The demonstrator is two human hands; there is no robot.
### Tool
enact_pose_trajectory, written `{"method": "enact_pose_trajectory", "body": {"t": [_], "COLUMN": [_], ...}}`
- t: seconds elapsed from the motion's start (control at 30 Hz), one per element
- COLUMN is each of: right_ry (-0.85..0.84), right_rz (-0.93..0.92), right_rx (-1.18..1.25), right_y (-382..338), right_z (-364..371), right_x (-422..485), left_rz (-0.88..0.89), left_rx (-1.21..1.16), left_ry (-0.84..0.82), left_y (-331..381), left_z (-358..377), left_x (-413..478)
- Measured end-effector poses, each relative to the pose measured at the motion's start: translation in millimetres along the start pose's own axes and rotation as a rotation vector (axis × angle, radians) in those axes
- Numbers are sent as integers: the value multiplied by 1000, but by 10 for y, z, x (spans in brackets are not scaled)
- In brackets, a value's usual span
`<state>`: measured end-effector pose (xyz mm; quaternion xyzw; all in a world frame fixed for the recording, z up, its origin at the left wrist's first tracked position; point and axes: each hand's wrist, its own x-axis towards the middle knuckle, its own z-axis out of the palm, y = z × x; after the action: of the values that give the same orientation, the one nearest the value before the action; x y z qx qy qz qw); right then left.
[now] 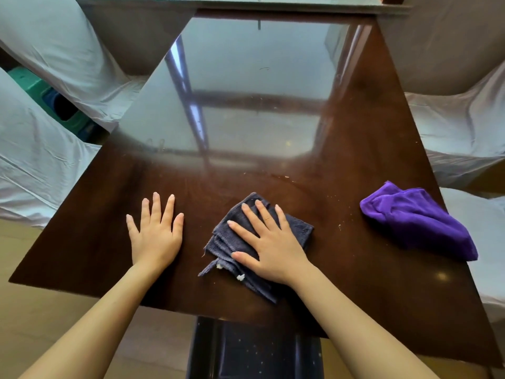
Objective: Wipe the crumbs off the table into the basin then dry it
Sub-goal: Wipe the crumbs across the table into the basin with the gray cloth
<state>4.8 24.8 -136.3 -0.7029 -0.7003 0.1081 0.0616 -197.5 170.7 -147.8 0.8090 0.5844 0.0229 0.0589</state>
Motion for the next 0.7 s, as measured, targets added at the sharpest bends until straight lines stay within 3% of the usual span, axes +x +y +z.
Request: {"method": "enact_pose_trajectory", "body": {"t": [0.3,0.7], "right_ry": [-5,-12], "right_rz": [-36,-38], "right_rx": [-28,-117], "right_y": [-339,-753], "right_z": [89,253], "right_x": [-328,-816], "left_rz": [35,218], "left_rx": [-41,-51], "left_ry": [-26,-38], "left_y": [-18,-109], "left_z": [-24,4], "left_x": [0,-370]}}
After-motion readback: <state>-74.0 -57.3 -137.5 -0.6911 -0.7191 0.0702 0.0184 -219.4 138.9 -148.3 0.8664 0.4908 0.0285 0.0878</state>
